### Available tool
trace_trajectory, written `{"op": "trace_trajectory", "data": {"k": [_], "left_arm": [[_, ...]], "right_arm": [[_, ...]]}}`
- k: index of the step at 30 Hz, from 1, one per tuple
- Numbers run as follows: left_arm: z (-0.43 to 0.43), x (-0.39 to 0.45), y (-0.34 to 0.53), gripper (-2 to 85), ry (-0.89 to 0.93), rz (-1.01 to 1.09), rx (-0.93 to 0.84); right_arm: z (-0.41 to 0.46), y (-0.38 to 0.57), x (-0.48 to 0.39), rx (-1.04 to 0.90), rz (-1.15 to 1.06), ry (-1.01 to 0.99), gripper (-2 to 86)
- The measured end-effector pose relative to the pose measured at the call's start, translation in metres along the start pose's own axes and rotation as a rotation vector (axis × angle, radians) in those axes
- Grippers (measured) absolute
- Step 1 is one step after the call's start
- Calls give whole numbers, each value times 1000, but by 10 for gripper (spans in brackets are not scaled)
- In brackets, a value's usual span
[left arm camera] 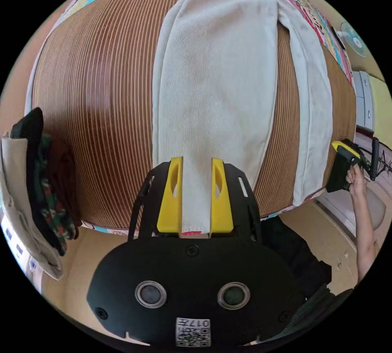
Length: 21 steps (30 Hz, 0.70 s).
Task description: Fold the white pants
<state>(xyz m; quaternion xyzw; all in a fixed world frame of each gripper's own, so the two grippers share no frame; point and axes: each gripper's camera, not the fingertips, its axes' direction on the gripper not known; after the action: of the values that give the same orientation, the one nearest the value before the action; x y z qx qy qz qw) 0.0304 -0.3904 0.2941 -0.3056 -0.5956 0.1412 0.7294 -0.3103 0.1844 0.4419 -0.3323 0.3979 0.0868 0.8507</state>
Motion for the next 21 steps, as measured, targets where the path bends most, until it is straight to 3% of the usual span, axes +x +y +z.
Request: {"op": "trace_trajectory", "data": {"k": [3, 6, 9, 12, 16, 21], "left_arm": [[42, -8, 45, 100, 97, -21, 28], [68, 9, 91, 88, 13, -37, 95], [86, 32, 120, 78, -14, -138, 31], [108, 60, 138, 76, -10, -102, -78], [123, 72, 162, 72, -19, -55, -149], [139, 40, 193, 39, 163, -167, -201]], "right_arm": [[58, 49, -9, -98, -39, 34, 75], [69, 98, -31, 13, -79, 154, 66], [78, 114, -44, -86, -64, 147, 60], [79, 120, -40, -197, -73, 72, 54], [39, 154, 10, -26, 102, 125, 64], [62, 187, 89, -84, 227, 39, 100]]}}
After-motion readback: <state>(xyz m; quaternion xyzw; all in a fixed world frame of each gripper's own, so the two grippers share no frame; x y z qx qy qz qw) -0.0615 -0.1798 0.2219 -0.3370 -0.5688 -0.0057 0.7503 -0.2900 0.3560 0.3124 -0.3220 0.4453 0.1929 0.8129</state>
